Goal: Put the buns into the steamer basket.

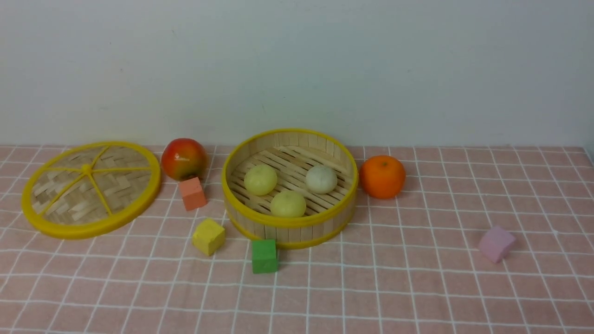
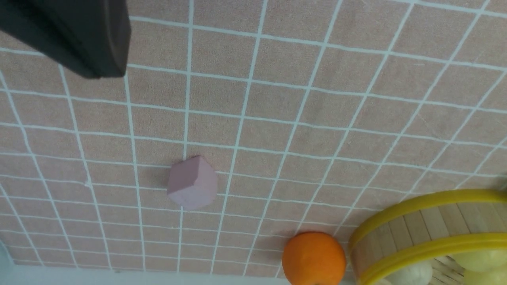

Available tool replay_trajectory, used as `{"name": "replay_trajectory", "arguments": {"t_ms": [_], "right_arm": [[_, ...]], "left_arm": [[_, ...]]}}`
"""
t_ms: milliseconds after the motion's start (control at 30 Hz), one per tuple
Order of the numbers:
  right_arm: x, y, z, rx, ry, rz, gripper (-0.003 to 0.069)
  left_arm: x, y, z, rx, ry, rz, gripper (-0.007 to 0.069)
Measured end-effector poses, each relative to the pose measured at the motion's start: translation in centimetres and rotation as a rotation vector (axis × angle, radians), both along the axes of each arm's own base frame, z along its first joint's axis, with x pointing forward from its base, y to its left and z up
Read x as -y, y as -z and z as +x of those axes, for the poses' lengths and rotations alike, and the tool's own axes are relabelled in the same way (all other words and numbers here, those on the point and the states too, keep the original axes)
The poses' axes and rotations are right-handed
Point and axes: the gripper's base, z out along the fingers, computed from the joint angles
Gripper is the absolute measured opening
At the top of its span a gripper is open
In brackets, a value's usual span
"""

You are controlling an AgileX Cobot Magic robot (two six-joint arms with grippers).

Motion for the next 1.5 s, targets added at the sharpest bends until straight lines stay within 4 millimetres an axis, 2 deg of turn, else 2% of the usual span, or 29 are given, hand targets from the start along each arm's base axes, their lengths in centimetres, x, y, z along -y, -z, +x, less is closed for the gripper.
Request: {"name": "replay_trajectory", "arguments": {"t_ms": [1500], "right_arm": [[0.00,0.00,0.00,0.000,-0.001,-0.002,0.0060]], "left_arm": [[-0.01,0.00,0.00,0.000,0.000,0.002,-0.0013]]}}
